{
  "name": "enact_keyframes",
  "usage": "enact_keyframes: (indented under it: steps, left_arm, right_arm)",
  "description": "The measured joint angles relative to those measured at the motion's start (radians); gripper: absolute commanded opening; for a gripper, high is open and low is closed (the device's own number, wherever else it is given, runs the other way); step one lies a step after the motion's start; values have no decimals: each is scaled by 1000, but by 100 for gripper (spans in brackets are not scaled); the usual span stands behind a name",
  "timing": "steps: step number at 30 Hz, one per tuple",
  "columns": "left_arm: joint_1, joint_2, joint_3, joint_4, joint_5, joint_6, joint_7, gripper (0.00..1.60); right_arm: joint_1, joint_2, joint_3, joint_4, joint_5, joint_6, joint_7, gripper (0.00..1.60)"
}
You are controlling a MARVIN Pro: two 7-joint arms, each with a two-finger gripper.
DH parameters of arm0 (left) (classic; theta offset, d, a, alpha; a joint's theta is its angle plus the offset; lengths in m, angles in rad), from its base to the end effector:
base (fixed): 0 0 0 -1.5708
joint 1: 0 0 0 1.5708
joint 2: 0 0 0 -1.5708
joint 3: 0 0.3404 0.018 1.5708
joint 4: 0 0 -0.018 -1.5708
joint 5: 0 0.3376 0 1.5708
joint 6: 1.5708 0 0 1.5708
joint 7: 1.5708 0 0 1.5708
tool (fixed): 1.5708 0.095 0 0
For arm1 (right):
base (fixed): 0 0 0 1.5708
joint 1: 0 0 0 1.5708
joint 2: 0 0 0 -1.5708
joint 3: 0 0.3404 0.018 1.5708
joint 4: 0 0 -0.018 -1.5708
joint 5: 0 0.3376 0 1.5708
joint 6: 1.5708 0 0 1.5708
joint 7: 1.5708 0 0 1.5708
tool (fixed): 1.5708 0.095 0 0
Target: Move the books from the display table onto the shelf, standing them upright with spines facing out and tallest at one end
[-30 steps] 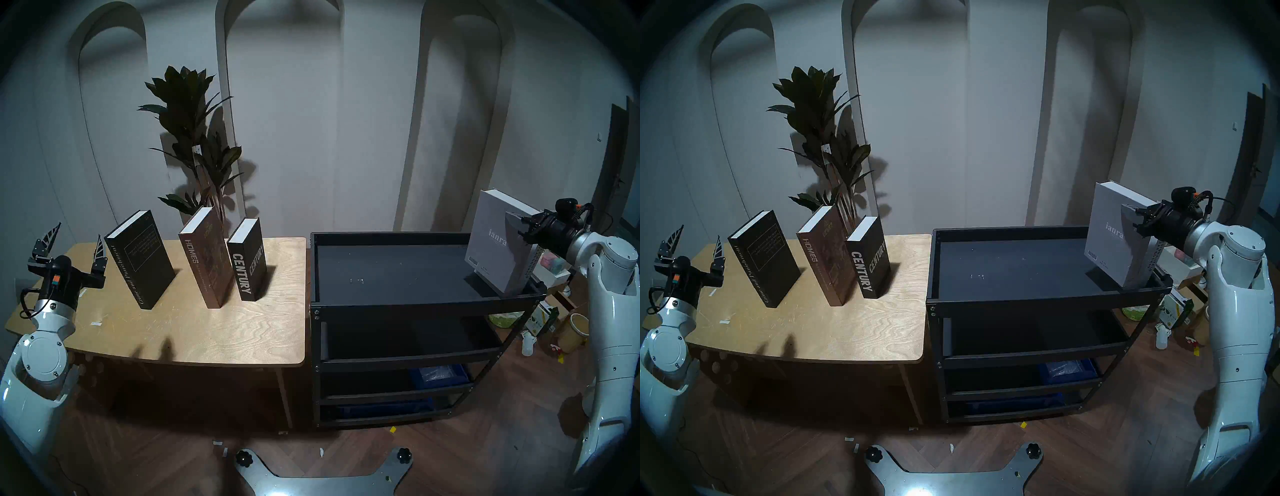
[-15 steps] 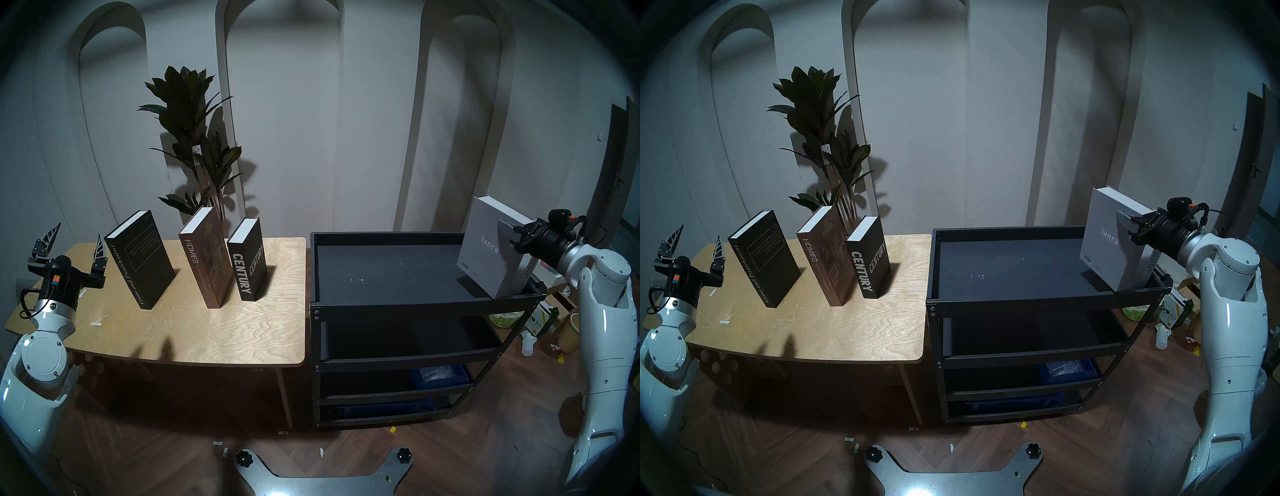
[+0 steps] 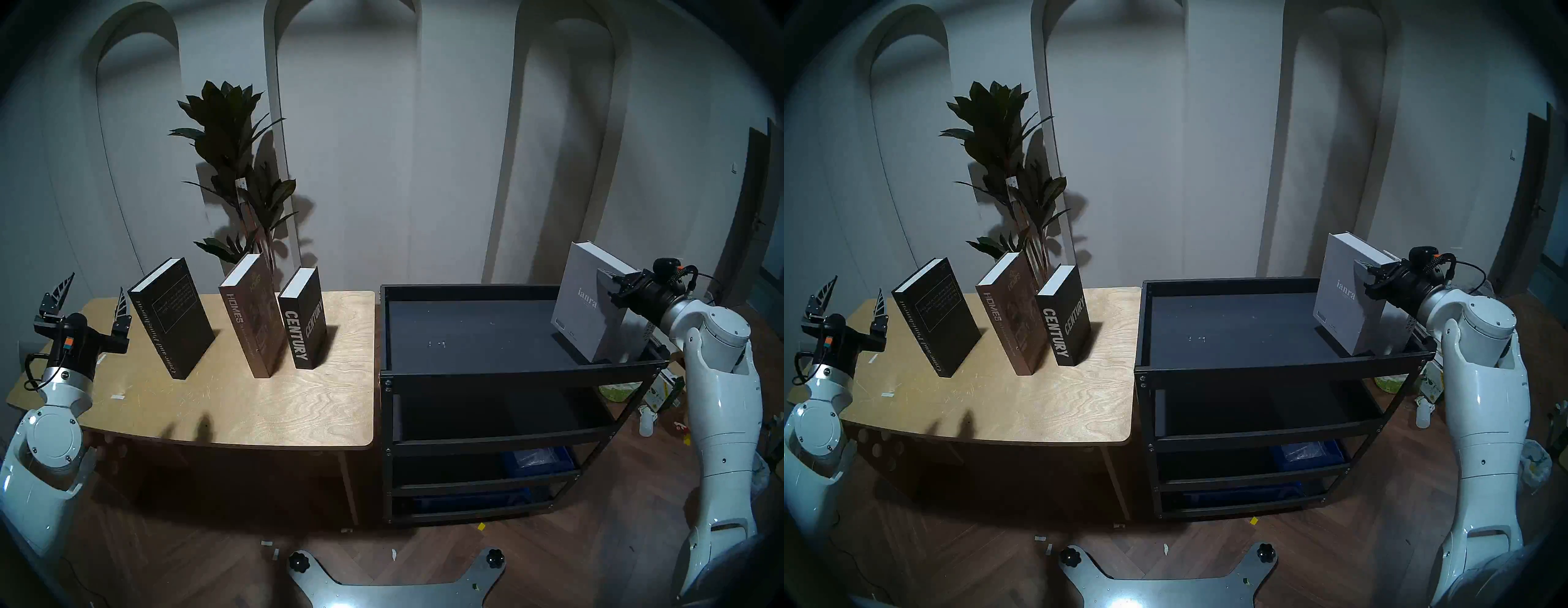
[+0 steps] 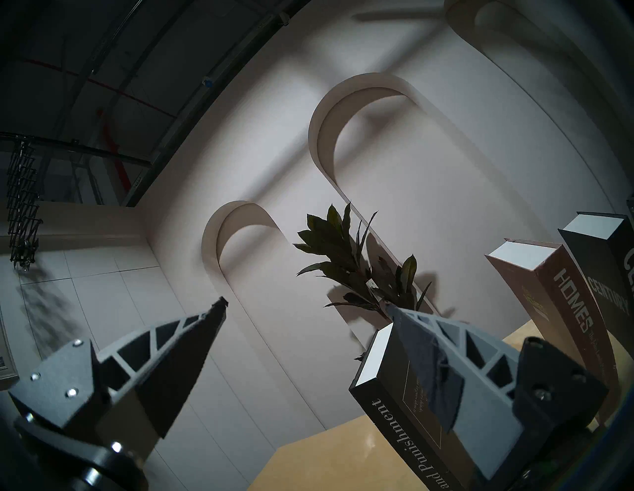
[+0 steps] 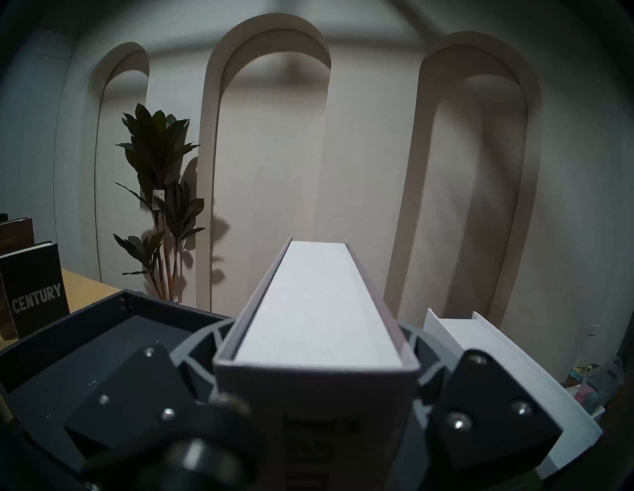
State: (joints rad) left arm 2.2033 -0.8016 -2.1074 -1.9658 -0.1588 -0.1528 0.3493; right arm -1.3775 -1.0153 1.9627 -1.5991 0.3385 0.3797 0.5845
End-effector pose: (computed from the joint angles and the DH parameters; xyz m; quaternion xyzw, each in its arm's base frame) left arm 0.2939 0.3025 -0.1724 -0.5542 0.1256 -0.7369 0.3661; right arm 0.4592 -0.2813 -0.1604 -0.7104 -0.1080 -0.6948 0.0291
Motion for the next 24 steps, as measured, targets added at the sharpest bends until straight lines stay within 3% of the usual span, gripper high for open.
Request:
enact_keyframes:
  steps: [12, 24]
  left_arm:
    - [0, 0, 0, 0, 0, 0, 0, 160]
    - [0, 0, 0, 0, 0, 0, 0, 160]
  right_arm:
    - [9, 8, 19, 26, -1, -20, -1, 0]
    - [-23, 39, 83, 50, 2, -34, 53, 0]
